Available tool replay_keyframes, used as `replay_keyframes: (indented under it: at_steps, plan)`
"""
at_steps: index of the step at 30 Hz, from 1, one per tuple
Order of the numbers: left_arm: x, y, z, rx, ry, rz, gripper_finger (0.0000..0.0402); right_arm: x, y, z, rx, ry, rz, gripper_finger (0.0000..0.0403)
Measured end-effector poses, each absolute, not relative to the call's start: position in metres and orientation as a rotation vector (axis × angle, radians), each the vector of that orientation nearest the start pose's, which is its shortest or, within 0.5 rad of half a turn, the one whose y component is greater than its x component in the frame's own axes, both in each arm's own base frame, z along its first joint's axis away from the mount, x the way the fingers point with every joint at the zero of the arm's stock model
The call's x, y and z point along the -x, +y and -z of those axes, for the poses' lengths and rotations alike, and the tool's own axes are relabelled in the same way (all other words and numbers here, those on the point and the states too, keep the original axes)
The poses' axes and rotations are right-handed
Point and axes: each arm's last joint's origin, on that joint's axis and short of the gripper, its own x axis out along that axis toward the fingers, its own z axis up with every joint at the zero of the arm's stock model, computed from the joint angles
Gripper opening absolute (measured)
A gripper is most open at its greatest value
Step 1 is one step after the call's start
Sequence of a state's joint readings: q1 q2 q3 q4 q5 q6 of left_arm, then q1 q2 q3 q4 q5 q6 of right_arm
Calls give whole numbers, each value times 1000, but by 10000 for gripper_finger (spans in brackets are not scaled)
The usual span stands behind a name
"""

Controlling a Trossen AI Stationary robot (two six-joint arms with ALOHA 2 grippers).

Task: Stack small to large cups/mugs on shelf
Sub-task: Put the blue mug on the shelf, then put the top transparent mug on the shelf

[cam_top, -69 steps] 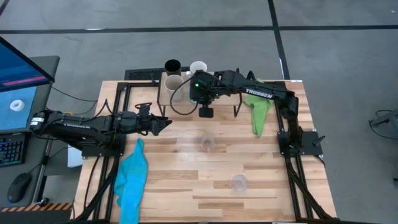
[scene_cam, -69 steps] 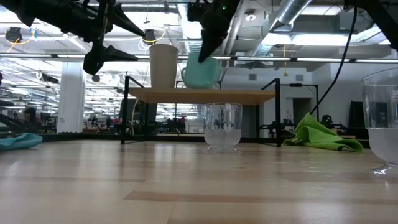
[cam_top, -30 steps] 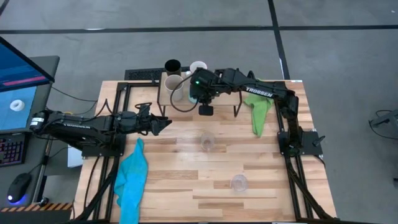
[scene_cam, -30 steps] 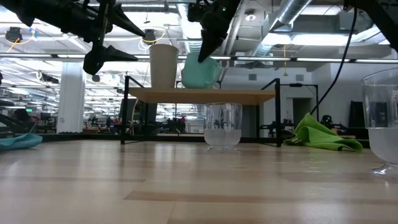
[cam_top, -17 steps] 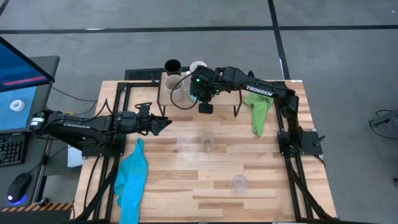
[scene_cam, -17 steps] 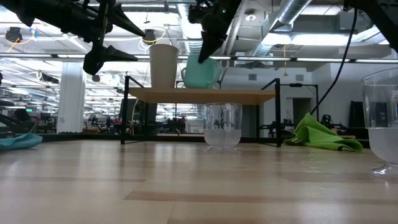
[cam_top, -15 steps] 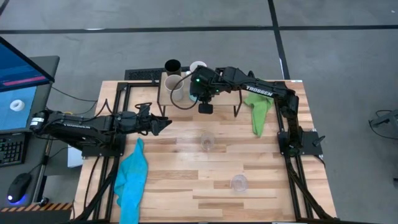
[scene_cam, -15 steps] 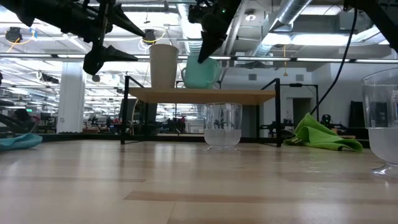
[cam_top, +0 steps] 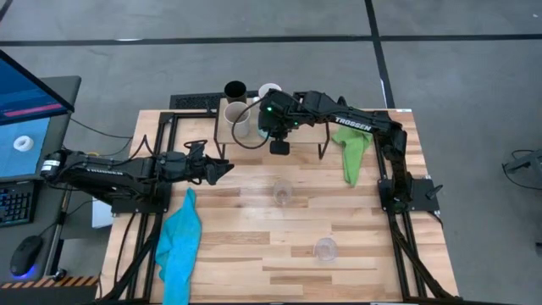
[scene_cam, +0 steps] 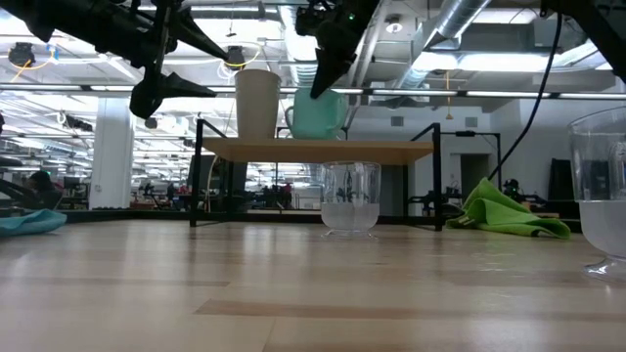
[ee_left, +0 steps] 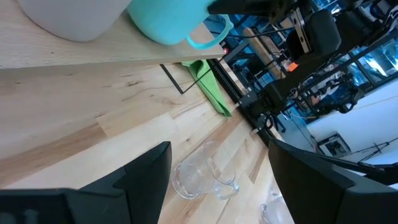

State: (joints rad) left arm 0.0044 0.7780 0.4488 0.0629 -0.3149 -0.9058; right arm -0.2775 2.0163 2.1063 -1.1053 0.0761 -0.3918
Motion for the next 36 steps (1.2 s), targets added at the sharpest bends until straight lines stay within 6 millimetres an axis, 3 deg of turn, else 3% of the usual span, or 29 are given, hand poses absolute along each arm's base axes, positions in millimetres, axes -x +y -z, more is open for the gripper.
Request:
replay_keyframes:
  at_steps: [20,36]
  plan:
    - [-175,9,-241,863,110,-394,261,-409,-122,-344,255,1019,133,63]
    - [-175,9,-241,863,109,-394,261,-412,-122,-346,264,981,145,159]
